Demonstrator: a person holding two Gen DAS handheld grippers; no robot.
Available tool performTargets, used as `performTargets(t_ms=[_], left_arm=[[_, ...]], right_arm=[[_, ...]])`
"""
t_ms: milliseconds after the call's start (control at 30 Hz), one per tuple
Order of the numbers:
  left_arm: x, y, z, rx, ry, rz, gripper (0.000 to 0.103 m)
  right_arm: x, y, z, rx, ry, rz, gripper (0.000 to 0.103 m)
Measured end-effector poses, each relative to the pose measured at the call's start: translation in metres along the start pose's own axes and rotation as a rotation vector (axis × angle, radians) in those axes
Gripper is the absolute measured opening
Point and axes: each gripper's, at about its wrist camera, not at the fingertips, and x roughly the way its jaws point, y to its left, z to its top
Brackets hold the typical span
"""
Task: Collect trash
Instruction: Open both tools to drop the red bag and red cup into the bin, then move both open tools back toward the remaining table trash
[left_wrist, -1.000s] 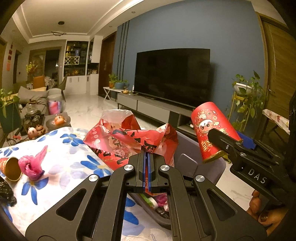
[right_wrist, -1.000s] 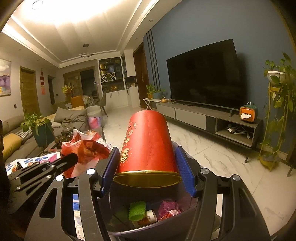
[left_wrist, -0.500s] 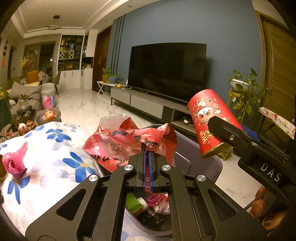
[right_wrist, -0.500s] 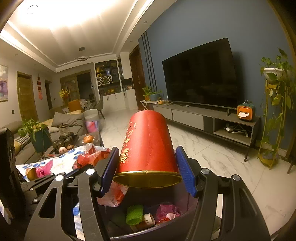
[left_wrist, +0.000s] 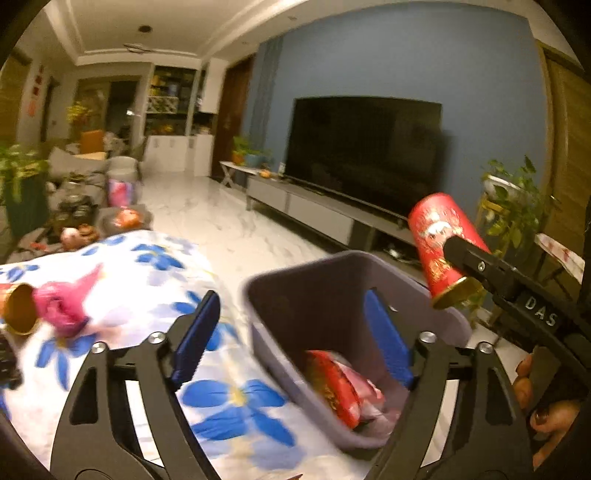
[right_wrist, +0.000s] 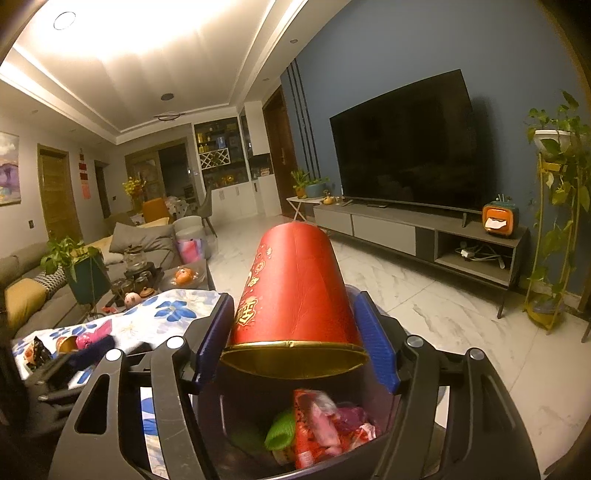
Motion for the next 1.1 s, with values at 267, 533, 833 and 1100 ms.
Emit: performTargets(t_ms=[267,533,833,1100], left_arm=[[-0.053,0.041,-0.007,-0.046,-0.055,0.134,0.093],[-0.087,0.072,-0.016,-0.071,-0.051,0.251,0.093],[-0.118,0.104,-0.022,-0.099,-0.046,0.352,0.094],[-0.148,0.142,-0.031,-0.116,-0.051,0.472,0.095]], right_arm=[[0.0,0.008,-0.001,-0.002,-0.021,0.004,0.08],[-0.024,0.019,-0.008,-0.017,-0.033,0.011,0.089],[-0.041,0.047,-0.024,-0.06,-0.042,0.007,0.09],[-0.044,0.083,-0.034,-0.073,-0.029,0.089,0.09]])
